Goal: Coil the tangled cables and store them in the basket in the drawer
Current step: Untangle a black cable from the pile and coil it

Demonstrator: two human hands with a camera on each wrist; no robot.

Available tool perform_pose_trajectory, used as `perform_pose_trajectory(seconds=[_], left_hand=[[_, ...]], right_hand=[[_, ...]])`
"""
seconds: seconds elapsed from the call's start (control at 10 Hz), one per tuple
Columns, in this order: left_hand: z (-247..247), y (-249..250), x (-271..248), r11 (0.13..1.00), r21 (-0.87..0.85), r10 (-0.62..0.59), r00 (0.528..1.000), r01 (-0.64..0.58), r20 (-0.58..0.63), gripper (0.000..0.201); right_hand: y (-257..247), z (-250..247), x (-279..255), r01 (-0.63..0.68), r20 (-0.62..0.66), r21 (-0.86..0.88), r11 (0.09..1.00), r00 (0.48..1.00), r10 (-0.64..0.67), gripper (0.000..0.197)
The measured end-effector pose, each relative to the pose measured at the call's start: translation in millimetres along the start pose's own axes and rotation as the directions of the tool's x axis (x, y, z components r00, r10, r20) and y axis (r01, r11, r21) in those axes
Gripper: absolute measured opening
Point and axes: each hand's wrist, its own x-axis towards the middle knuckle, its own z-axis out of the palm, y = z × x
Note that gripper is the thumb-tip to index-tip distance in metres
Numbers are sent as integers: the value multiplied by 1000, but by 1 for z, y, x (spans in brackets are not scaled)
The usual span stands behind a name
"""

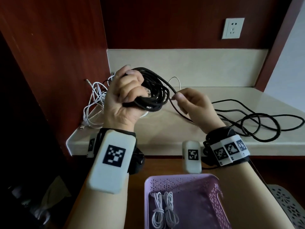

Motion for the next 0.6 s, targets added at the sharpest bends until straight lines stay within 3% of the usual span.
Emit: perform_pose_trajectory(seconds=[0.1,0.2,0.3,0.4,0.5,0.6], left_hand=[[-12,1,2,964,-208,159,986,-166,-48,26],[-18,3,2,900,-248,349,934,-358,-82,35],[-14,10,-3,801,-208,561,825,-562,-70,32],[-9,13,-5,712,33,697,701,-701,-155,35],[-16,5,0,577,487,801,572,-656,-178,30],[-24,-5,7,339,841,852,517,-421,-84,21]], right_hand=[[15,-4,1,-17,-30,-328,944,1000,7,22],[30,-6,-4,-109,1,-713,692,988,157,28],[25,-10,-5,-201,5,-774,601,946,324,26],[11,-3,-6,-100,122,-831,548,927,355,25],[-5,10,-7,69,289,-817,573,908,303,27],[-23,16,-7,214,442,-713,668,877,190,24]])
